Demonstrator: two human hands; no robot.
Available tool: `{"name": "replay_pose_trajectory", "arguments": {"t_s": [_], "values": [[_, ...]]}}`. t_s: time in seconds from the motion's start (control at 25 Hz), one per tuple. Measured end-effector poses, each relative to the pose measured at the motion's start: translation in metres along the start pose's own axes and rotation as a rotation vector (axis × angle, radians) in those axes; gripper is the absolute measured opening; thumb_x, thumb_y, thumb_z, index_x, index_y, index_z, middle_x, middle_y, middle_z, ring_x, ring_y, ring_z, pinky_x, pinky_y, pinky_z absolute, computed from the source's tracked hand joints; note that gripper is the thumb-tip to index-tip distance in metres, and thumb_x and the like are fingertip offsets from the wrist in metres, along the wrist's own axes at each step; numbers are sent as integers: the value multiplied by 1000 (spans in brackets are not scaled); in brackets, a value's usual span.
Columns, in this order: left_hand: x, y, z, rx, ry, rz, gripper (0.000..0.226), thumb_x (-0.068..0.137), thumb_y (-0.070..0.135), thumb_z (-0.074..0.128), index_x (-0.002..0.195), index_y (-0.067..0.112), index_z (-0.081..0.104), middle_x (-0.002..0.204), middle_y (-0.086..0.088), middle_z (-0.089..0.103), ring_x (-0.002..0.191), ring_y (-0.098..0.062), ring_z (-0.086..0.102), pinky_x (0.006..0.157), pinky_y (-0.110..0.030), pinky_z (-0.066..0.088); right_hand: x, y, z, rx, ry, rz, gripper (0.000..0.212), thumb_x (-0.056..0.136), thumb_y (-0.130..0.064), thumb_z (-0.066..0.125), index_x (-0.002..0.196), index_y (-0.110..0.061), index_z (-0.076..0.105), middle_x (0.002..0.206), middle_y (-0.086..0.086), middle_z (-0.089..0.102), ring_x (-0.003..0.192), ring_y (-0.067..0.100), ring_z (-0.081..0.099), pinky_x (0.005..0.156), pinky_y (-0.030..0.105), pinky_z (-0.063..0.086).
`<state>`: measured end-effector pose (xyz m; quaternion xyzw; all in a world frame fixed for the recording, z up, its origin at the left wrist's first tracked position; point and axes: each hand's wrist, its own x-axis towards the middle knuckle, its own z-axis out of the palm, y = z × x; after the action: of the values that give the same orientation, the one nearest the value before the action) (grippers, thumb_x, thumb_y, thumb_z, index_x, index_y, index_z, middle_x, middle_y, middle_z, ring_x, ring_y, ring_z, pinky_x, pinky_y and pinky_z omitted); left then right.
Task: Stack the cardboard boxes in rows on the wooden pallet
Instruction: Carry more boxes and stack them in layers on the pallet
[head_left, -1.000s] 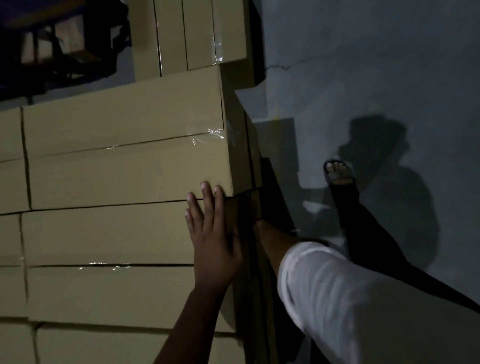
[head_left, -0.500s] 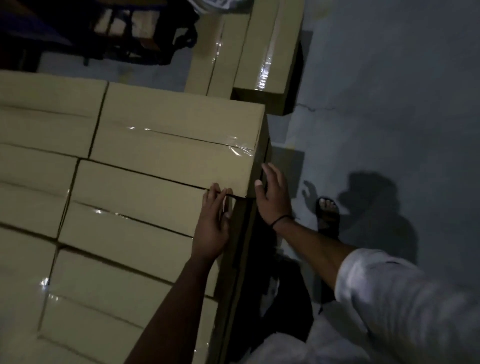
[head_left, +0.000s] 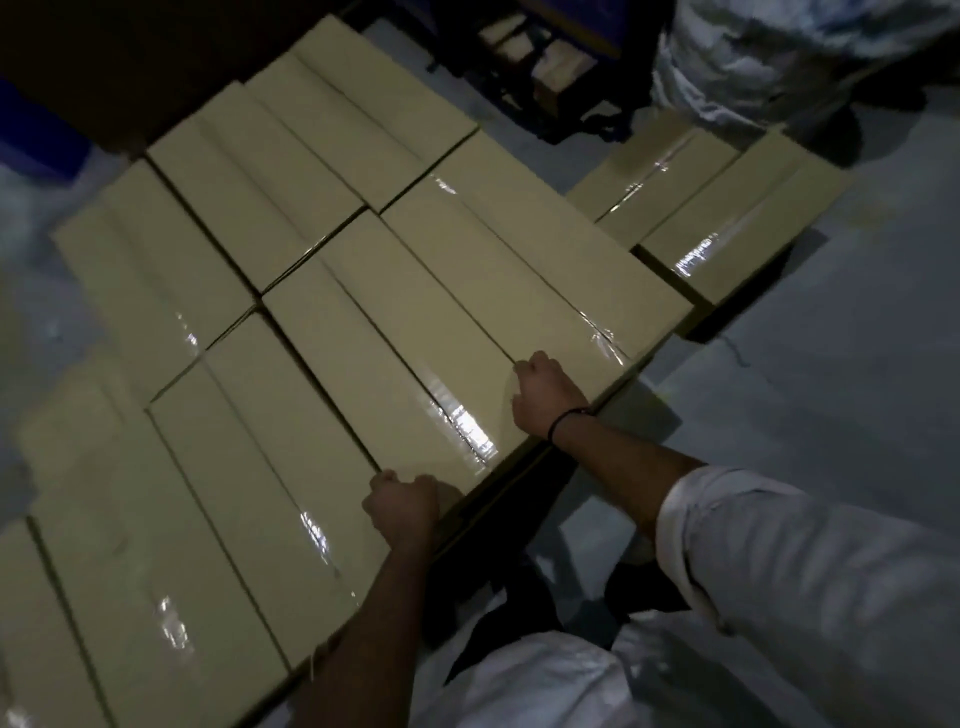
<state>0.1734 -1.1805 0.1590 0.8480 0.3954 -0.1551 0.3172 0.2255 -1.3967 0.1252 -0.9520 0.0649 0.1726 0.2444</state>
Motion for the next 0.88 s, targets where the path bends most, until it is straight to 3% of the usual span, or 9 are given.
{"name": "replay_pose_trajectory", "arguments": {"t_s": [0.16, 0.4, 0.72, 0.88], "values": [[6, -3, 1, -99, 28, -48, 55, 82, 15, 68, 134, 3, 57, 133, -21, 58, 124, -36, 55, 99, -31, 43, 10, 0, -7, 45, -52, 41, 45, 90, -18, 60, 132, -7, 51, 130, 19, 45, 119, 37, 50, 98, 37, 45], [12, -8, -4, -259, 62, -107, 43, 83, 7, 64, 126, 6, 62, 122, -11, 66, 116, -29, 60, 81, -18, 33, 21, 13, -7, 90, -113, 13, 67, 87, -27, 67, 148, -18, 42, 129, 18, 47, 121, 35, 50, 101, 36, 45], [10, -23, -5, -257, 26, -50, 41, 85, 3, 61, 126, 4, 63, 125, -13, 67, 117, -29, 61, 88, -21, 37, 15, 22, -8, 94, -180, -16, 73, 88, -28, 70, 153, -20, 39, 136, 19, 41, 126, 33, 48, 107, 34, 43], [10, -19, -8, -223, -23, -15, 57, 71, 22, 61, 124, 3, 64, 121, -13, 67, 114, -30, 61, 87, -24, 40, 17, 20, -13, 13, -245, -25, 77, 90, -33, 67, 157, -20, 30, 142, 20, 34, 131, 35, 42, 110, 35, 40]]}}
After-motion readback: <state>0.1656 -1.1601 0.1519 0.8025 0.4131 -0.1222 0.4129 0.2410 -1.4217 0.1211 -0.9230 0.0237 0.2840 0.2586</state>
